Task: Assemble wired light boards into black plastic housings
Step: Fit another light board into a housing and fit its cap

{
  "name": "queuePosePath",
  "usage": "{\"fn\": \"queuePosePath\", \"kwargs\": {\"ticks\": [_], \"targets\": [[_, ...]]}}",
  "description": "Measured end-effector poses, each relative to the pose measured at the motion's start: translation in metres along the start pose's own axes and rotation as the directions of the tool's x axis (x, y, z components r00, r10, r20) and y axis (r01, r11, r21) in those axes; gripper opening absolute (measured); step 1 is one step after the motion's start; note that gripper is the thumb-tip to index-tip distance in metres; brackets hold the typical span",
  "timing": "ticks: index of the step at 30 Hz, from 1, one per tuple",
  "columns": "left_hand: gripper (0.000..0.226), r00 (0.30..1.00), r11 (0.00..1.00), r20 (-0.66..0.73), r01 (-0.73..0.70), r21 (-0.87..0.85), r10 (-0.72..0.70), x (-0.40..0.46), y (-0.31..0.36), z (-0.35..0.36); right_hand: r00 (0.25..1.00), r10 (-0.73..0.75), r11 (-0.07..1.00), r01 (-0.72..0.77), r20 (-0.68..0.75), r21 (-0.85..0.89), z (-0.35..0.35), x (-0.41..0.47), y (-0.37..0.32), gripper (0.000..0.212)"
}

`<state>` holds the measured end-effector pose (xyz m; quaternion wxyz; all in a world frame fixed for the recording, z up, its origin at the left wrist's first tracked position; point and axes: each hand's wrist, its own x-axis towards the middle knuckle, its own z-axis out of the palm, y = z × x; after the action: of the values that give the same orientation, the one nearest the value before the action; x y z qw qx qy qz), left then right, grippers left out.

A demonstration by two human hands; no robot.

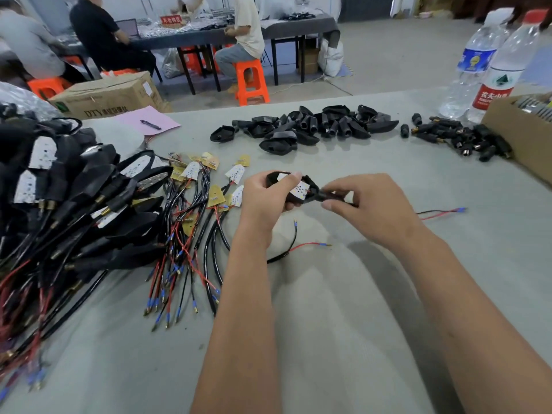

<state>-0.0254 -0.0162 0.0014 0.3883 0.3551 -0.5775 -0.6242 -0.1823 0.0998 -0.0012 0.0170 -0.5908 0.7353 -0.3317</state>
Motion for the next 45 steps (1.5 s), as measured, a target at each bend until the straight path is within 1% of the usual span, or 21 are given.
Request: {"fn": "queuePosePath", "kwargs": {"ticks": [3, 5, 8, 11, 14, 17, 19, 21, 23, 25, 27, 29, 31, 32, 34, 36, 37, 39, 41, 43, 45], "targets": [[0.025, 0.999, 0.993, -0.003, 0.05, -0.105, -0.05, -0.007, 0.006, -0.006, 0.997, 0.063, 0.989, -0.068, 0.038, 0.131, 0.004, 0.006, -0.018, 0.004], [0.043, 0.984, 0.974, 0.066, 0.172, -0.146, -0.163, -0.012, 0.011, -0.017, 0.986, 0.16, 0.943, -0.165, 0.04, 0.288, 0.013, 0.017, -0.04, 0.01], [0.06, 0.925, 0.95, 0.254, 0.307, -0.056, -0.284, -0.025, 0.018, -0.05, 0.945, 0.297, 0.727, -0.318, 0.139, 0.609, 0.037, 0.042, -0.086, 0.02], [0.049, 0.909, 0.955, 0.337, 0.287, -0.076, -0.247, -0.042, 0.03, -0.103, 0.91, 0.327, 0.52, -0.397, 0.253, 0.756, 0.068, 0.069, -0.141, 0.019], [0.015, 0.958, 0.973, 0.217, 0.211, -0.09, -0.188, -0.058, 0.044, -0.164, 0.909, 0.307, 0.488, -0.405, 0.282, 0.774, 0.098, 0.089, -0.199, 0.027], [0.029, 0.986, 0.985, -0.041, 0.164, 0.05, -0.162, -0.065, 0.061, -0.225, 0.937, 0.258, 0.523, -0.339, 0.234, 0.782, 0.125, 0.106, -0.255, 0.034], [0.041, 0.959, 0.936, -0.28, 0.143, 0.322, -0.05, -0.067, 0.071, -0.259, 0.976, 0.186, 0.736, -0.212, 0.11, 0.643, 0.142, 0.118, -0.286, 0.038], [0.035, 0.882, 0.74, -0.457, 0.232, 0.631, 0.113, -0.068, 0.076, -0.288, 0.994, 0.09, 0.954, -0.07, -0.055, 0.292, 0.157, 0.122, -0.308, 0.058], [0.025, 0.808, 0.583, -0.562, 0.374, 0.722, 0.178, -0.069, 0.077, -0.307, 0.993, -0.059, 0.998, 0.059, -0.105, 0.0, 0.17, 0.121, -0.318, 0.079], [0.021, 0.782, 0.559, -0.598, 0.422, 0.714, 0.175, -0.07, 0.075, -0.312, 0.977, -0.212, 0.969, 0.208, -0.018, -0.137, 0.183, 0.121, -0.32, 0.068], [0.019, 0.757, 0.558, -0.621, 0.432, 0.708, 0.202, -0.067, 0.075, -0.306, 0.957, -0.259, 0.946, 0.278, 0.13, -0.164, 0.194, 0.123, -0.317, 0.059], [0.014, 0.701, 0.545, -0.659, 0.451, 0.706, 0.273, -0.063, 0.076, -0.293, 0.938, -0.251, 0.944, 0.291, 0.239, -0.152, 0.196, 0.127, -0.313, 0.063], [0.028, 0.625, 0.555, -0.698, 0.462, 0.692, 0.35, -0.058, 0.077, -0.274, 0.916, -0.284, 0.947, 0.314, 0.283, -0.063, 0.187, 0.13, -0.309, 0.064], [0.032, 0.594, 0.565, -0.695, 0.435, 0.701, 0.405, -0.056, 0.079, -0.262, 0.92, -0.305, 0.951, 0.307, 0.247, 0.03, 0.18, 0.129, -0.304, 0.059], [0.03, 0.575, 0.577, -0.609, 0.269, 0.771, 0.546, -0.05, 0.078, -0.234, 0.965, -0.261, 0.945, 0.255, 0.005, 0.207, 0.164, 0.122, -0.283, 0.037], [0.022, 0.575, 0.624, -0.529, 0.042, 0.78, 0.624, -0.046, 0.073, -0.204, 0.978, -0.087, 0.972, 0.125, -0.189, 0.197, 0.15, 0.108, -0.25, 0.029], [0.018, 0.597, 0.658, -0.509, -0.042, 0.752, 0.62, -0.043, 0.069, -0.19, 0.981, 0.001, 0.991, 0.024, -0.195, 0.13, 0.143, 0.1, -0.231, 0.033], [0.014, 0.66, 0.706, -0.479, -0.113, 0.699, 0.579, -0.039, 0.055, -0.167, 0.985, 0.168, 0.981, -0.17, -0.028, -0.098, 0.131, 0.082, -0.194, 0.039], [0.013, 0.724, 0.744, -0.461, -0.108, 0.659, 0.513, -0.033, 0.04, -0.147, 0.94, 0.281, 0.925, -0.212, 0.192, -0.317, 0.124, 0.062, -0.169, 0.043], [0.013, 0.784, 0.785, -0.449, -0.078, 0.614, 0.429, -0.025, 0.029, -0.129, 0.905, 0.282, 0.918, -0.158, 0.318, -0.364, 0.124, 0.05, -0.157, 0.036], [0.01, 0.826, 0.815, -0.435, -0.05, 0.577, 0.358, -0.02, 0.022, -0.111, 0.893, 0.23, 0.954, -0.129, 0.387, -0.271, 0.117, 0.047, -0.15, 0.033]]}}
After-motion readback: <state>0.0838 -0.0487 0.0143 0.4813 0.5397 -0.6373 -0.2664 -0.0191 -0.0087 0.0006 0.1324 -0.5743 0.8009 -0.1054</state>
